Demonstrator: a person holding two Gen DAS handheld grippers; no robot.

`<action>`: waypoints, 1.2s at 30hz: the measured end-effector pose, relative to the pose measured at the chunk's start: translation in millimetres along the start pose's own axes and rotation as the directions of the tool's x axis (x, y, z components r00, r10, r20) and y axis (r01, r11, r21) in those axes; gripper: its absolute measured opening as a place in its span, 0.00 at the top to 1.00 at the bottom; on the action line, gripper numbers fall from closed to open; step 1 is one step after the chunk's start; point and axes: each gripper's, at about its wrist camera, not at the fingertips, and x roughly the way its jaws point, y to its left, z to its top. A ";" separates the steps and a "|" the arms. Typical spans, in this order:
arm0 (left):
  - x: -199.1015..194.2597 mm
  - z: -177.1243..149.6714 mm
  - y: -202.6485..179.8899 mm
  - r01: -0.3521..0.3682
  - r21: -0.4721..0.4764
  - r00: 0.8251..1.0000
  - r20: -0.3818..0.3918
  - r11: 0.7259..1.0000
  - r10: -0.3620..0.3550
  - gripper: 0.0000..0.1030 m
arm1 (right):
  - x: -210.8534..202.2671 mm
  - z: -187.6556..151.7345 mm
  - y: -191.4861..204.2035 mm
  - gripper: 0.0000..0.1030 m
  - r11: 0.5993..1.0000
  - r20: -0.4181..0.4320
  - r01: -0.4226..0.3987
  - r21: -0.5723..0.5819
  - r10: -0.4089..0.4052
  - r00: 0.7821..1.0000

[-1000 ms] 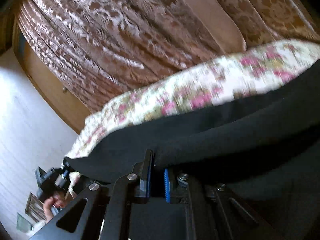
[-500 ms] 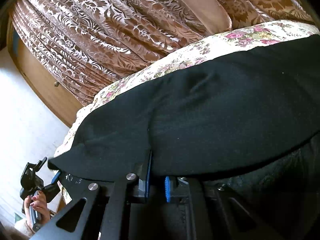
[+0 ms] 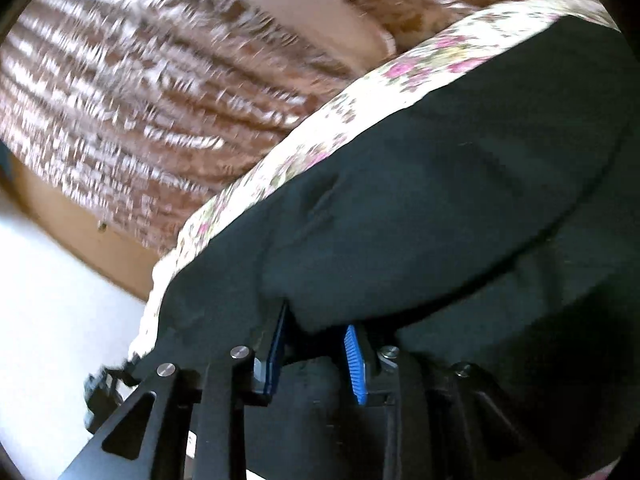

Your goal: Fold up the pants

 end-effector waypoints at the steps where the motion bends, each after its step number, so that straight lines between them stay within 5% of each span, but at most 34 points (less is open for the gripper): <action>1: -1.0 0.2 2.5 0.002 -0.005 1.000 -0.002 1.000 -0.002 0.78 | -3.4 2.7 -5.1 0.72 1.000 0.015 0.002 0.025 -0.002 1.000; 7: -5.7 2.6 2.5 0.017 -0.015 1.000 0.000 1.000 -0.017 0.85 | -6.5 23.9 -37.0 0.76 0.976 0.062 -0.040 0.214 0.027 0.998; 8: -7.4 3.4 -0.2 0.019 -0.004 1.000 0.003 1.000 -0.019 0.85 | -8.1 28.1 -38.0 0.86 0.976 0.072 -0.026 0.217 0.011 0.997; 10: -12.4 6.7 -9.5 0.034 0.025 0.999 0.017 0.999 -0.034 0.86 | -17.8 39.7 -33.7 0.93 0.984 0.106 0.010 0.178 -0.029 0.994; 16: -39.4 13.0 -39.3 0.093 0.150 0.992 0.074 0.984 -0.105 0.87 | -69.9 42.9 13.9 0.93 0.996 0.190 -0.065 -0.062 0.076 0.979; 19: -37.9 10.3 -26.6 0.018 0.153 0.998 0.051 0.988 -0.026 0.87 | -82.0 24.3 25.8 0.93 0.986 0.156 -0.016 -0.166 0.043 0.987; 23: -24.5 6.0 9.5 -0.121 0.124 0.992 -0.014 0.985 0.124 0.87 | -63.3 -5.5 2.6 0.93 0.987 0.043 0.059 -0.149 -0.053 0.998; 26: -24.4 4.2 21.1 -0.107 0.073 0.994 -0.020 0.992 0.109 0.87 | -45.0 -22.5 -14.6 0.93 0.989 -0.019 0.094 -0.113 -0.096 0.995; 31: -33.1 5.5 -0.1 -0.081 0.149 0.997 0.019 0.985 0.079 0.88 | -50.4 -16.3 -3.9 0.93 0.984 0.003 0.084 -0.159 -0.084 0.996; 36: -34.0 1.3 9.2 -0.152 0.154 0.988 0.014 0.976 0.152 0.88 | -48.2 -17.5 -3.3 0.93 0.981 -0.004 0.088 -0.171 -0.090 0.996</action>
